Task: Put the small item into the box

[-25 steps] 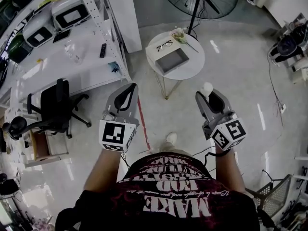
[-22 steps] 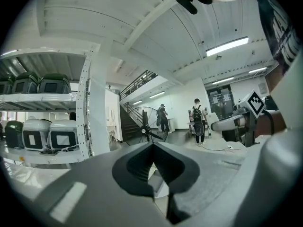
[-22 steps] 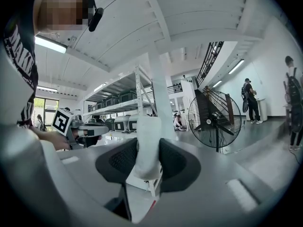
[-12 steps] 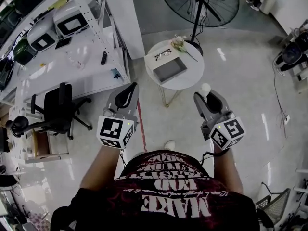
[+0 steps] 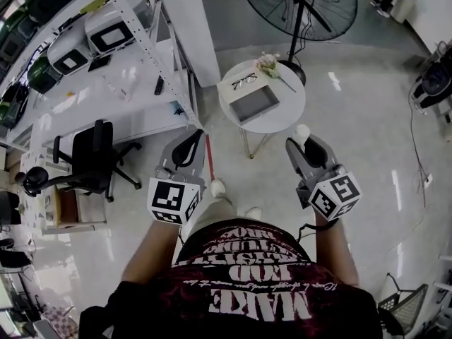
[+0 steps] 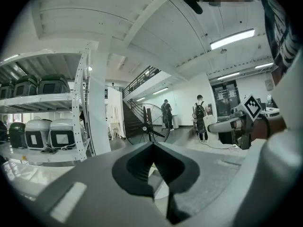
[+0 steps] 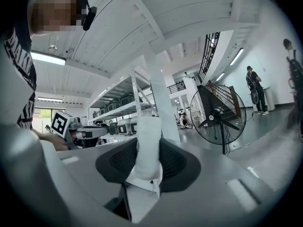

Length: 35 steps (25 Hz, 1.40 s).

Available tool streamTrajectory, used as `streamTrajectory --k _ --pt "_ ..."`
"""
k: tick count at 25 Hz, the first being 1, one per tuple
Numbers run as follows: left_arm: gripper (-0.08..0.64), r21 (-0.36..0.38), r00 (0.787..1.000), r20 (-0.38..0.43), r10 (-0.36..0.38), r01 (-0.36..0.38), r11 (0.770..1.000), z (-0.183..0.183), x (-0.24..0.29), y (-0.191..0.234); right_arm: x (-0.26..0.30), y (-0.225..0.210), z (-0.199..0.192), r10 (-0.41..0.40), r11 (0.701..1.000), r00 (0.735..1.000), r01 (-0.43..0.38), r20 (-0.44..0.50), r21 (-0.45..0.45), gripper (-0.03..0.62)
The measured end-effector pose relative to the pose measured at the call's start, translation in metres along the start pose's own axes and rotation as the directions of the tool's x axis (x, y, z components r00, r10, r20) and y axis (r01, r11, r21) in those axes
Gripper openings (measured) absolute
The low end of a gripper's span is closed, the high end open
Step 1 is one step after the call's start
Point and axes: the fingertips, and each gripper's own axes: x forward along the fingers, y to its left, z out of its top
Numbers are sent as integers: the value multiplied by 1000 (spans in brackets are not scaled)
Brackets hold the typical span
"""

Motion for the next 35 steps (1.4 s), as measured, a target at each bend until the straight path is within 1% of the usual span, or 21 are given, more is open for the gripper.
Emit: streamTrajectory --k 3,8,13,17,19,26,31,35 --pt "2 19 1000 2 -13 13 1000 -3 2 -5 -2 -2 -2 -6 1000 1000 6 3 1 161" --pt "2 22 999 7 -49 49 999 -2 9 -10 -1 -6 -2 -23 1000 1000 23 0 11 162" --pt "2 -10 997 1 -79 79 997 -9 26 -10 1 -11 -3 -37 999 999 37 -21 4 162" --pt "2 -6 993 10 -116 116 993 -8 43 -14 8 -24 -5 -57 998 998 58 -32 29 161" --pt "2 -6 993 12 -117 117 993 -8 49 -8 17 -26 -3 -54 998 998 55 -31 35 161" --pt "2 -15 997 16 -81 81 997 -11 70 33 56 -31 10 -24 1000 1000 24 -14 17 161" --pt "2 -19 997 19 -75 75 997 -8 91 56 86 -42 15 -29 999 999 30 -20 19 162" --pt "2 -23 997 9 -78 78 997 -13 110 70 109 -53 15 -32 999 999 32 -33 13 161"
